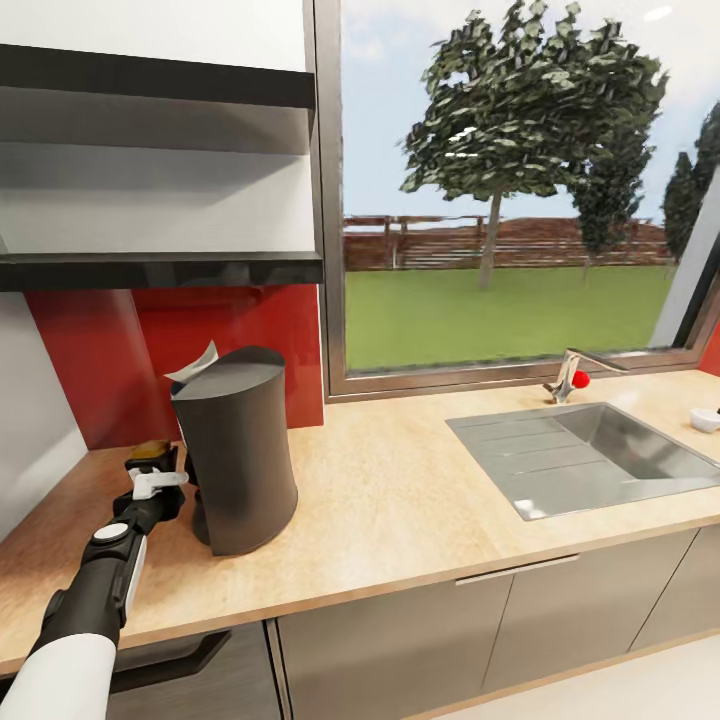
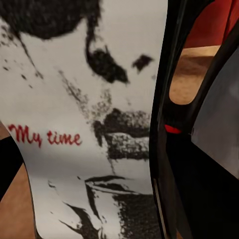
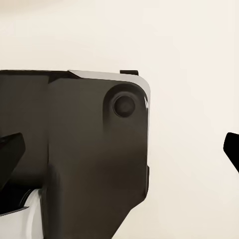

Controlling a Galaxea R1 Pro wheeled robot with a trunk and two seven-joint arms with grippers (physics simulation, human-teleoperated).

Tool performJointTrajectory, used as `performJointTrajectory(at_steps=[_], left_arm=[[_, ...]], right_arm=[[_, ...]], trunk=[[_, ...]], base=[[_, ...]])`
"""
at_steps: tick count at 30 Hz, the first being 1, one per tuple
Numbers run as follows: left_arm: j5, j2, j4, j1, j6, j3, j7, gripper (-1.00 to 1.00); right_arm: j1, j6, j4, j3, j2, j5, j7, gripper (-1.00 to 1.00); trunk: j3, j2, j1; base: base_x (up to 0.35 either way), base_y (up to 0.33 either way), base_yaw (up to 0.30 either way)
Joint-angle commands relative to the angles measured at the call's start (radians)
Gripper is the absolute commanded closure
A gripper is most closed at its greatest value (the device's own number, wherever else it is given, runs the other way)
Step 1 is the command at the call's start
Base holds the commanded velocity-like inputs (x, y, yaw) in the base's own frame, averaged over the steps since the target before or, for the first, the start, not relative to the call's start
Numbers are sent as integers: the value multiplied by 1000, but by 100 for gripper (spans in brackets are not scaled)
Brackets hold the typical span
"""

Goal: Set up a coffee station on the kitchen countertop: keep the coffee maker on the countertop, move the bottle of coffee from the kitchen shelf to the counter next to the coffee maker, place a paper coffee filter on top of the coffee maker, put the saucer next to the coffee maker with the coffee cup on the saucer, and place the electric kettle next to the coffee maker.

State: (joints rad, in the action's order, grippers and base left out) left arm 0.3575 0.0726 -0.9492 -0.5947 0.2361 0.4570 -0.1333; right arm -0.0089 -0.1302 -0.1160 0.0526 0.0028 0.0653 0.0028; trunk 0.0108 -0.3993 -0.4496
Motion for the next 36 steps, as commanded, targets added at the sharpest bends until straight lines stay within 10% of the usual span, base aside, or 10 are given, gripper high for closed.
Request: performJointTrajectory(at_steps=[1, 2, 3, 36], left_arm=[[11, 0, -2, 0, 3, 3, -8, 100], [11, 0, -2, 0, 3, 3, -8, 100], [12, 1, -2, 0, 3, 3, -8, -100], [11, 9, -2, 0, 3, 6, -9, -100]], right_arm=[[0, -3, 1, 6, 0, 7, 0, -100], [0, -3, 1, 6, 0, 7, 0, -100], [0, -3, 1, 6, 0, 7, 0, -100], [0, -3, 1, 6, 0, 7, 0, -100]], trunk=[[0, -1, 0], [0, -1, 0], [0, -1, 0], [0, -1, 0]], base=[[0, 0, 0], [0, 0, 0], [0, 0, 0], [-19, 0, 0]])
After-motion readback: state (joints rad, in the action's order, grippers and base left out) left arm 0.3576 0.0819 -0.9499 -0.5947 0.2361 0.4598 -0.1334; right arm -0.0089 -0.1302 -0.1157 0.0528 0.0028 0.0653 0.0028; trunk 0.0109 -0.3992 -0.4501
